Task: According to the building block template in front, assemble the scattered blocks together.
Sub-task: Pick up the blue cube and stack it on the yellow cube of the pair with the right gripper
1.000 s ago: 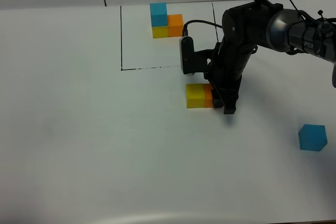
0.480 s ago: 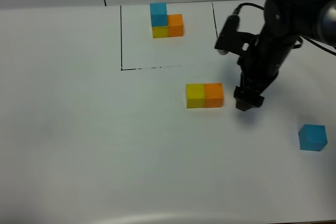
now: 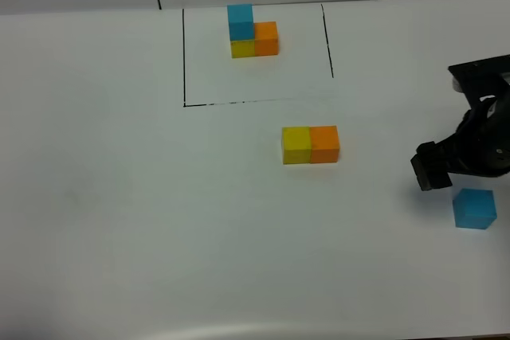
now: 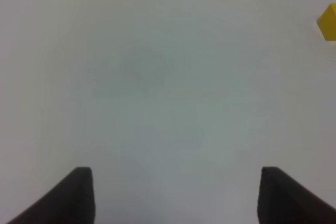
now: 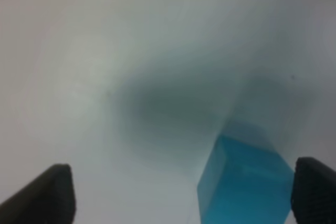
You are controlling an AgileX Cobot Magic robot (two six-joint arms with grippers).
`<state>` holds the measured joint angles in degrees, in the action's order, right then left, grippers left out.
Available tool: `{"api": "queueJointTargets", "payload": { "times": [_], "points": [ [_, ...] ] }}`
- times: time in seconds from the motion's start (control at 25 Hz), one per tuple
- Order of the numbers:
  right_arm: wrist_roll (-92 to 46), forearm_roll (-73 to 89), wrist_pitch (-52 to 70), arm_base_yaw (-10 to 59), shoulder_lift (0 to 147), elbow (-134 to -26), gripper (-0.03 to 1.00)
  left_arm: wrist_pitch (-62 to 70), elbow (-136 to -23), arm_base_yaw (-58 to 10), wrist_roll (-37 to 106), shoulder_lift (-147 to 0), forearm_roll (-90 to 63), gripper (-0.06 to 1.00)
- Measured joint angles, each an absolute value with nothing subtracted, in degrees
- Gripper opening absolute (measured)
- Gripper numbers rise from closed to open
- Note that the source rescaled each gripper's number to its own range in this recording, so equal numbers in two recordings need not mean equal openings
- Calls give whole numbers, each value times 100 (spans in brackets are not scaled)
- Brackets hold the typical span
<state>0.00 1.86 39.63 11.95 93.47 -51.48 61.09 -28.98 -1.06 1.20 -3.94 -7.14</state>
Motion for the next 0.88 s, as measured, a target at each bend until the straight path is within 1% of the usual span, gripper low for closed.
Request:
{"api": "queueJointTargets", "payload": {
  "times": [0.12, 0.28, 0.48, 0.56, 0.6, 0.64, 0.68, 0.76, 0.8, 0.88],
  "points": [
    [344, 190, 3890, 974, 9348, -4880, 69, 6109, -2898, -106, 120, -394, -714, 40],
    [433, 276, 3548, 724, 9411, -4618, 69, 6109, -2898, -106, 120, -394, -714, 40],
    [299, 313, 3362, 677, 9748, -4603, 69, 6109, -2898, -106, 120, -394, -714, 40],
    [285, 331, 3285, 677, 9927, -4603, 65, 6109, -2898, -106, 120, -394, -714, 40],
    [285, 331, 3259, 677, 9990, -4603, 61, 6109, -2898, -106, 120, -394, -714, 40],
    [285, 325, 3248, 677, 10044, -4603, 53, 6109, -2898, -106, 120, -394, -714, 40],
    [285, 290, 3233, 677, 10066, -4603, 42, 6109, -2898, -106, 120, -394, -714, 40],
    [270, 222, 3213, 677, 10066, -4603, 12, 6109, -2898, -106, 120, -394, -714, 40],
    [253, 194, 3235, 677, 10059, -4618, 0, 6109, -2898, -106, 120, -394, -714, 40],
    [50, 84, 3421, 708, 10023, -4701, 2, 6109, -2898, -106, 120, -394, -714, 40]
  ]
}}
